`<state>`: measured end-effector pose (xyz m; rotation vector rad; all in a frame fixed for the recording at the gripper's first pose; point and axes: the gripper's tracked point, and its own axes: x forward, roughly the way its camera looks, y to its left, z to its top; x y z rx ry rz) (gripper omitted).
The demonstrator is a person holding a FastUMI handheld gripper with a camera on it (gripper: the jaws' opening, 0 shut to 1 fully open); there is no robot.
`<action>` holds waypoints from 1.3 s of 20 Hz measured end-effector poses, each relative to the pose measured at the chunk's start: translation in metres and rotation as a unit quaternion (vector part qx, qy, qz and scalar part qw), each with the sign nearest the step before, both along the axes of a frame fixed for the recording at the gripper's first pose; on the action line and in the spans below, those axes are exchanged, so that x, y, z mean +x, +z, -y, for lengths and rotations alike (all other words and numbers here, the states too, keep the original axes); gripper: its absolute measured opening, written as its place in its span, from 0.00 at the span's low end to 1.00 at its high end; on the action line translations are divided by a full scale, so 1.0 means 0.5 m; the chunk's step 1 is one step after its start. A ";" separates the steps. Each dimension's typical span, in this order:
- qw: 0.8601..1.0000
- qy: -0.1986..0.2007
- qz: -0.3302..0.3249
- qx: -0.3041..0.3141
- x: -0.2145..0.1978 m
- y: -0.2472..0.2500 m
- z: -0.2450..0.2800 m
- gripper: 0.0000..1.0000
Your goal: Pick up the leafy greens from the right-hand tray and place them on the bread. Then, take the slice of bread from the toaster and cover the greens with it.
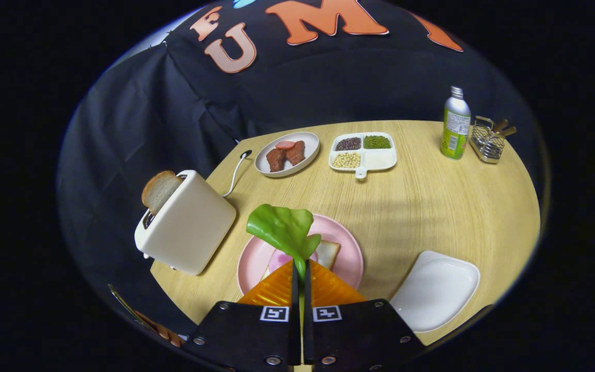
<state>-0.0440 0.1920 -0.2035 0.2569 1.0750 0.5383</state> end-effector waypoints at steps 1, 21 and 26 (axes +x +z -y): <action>1.000 0.003 0.000 0.001 -0.001 -0.002 -0.012 0.02; 0.996 0.040 -0.034 -0.065 -0.004 -0.108 -0.122 0.07; 0.994 0.067 -0.027 -0.082 -0.016 -0.115 -0.136 0.18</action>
